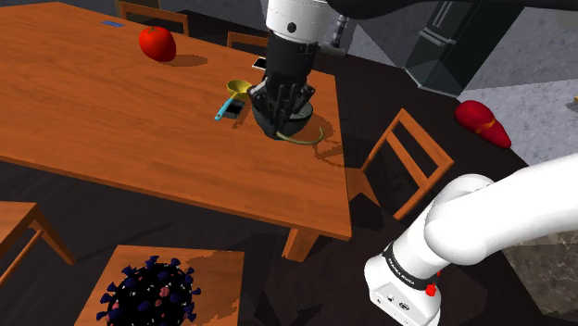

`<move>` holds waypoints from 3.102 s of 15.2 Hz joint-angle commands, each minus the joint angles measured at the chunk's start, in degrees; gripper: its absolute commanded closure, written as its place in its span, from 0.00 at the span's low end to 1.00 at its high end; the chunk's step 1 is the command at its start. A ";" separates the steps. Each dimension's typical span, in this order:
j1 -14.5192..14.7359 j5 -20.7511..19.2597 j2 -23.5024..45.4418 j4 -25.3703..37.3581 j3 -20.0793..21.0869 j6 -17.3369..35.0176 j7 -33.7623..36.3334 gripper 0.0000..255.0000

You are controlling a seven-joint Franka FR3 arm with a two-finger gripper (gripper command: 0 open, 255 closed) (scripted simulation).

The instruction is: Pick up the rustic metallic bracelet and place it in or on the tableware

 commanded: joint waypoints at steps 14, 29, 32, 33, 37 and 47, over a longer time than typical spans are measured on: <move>-4.94 -5.85 10.56 12.70 -4.56 -3.30 -6.43 1.00; -7.16 -8.71 17.61 11.57 -6.30 4.36 -9.85 1.00; -7.10 -8.73 17.80 8.78 -6.18 7.32 -9.79 1.00; -7.10 -8.72 17.79 8.77 -6.19 7.32 -9.79 1.00; -7.10 -8.73 17.80 8.78 -6.18 7.32 -9.79 1.00; -7.13 -8.71 17.66 10.57 -6.25 5.40 -9.81 0.00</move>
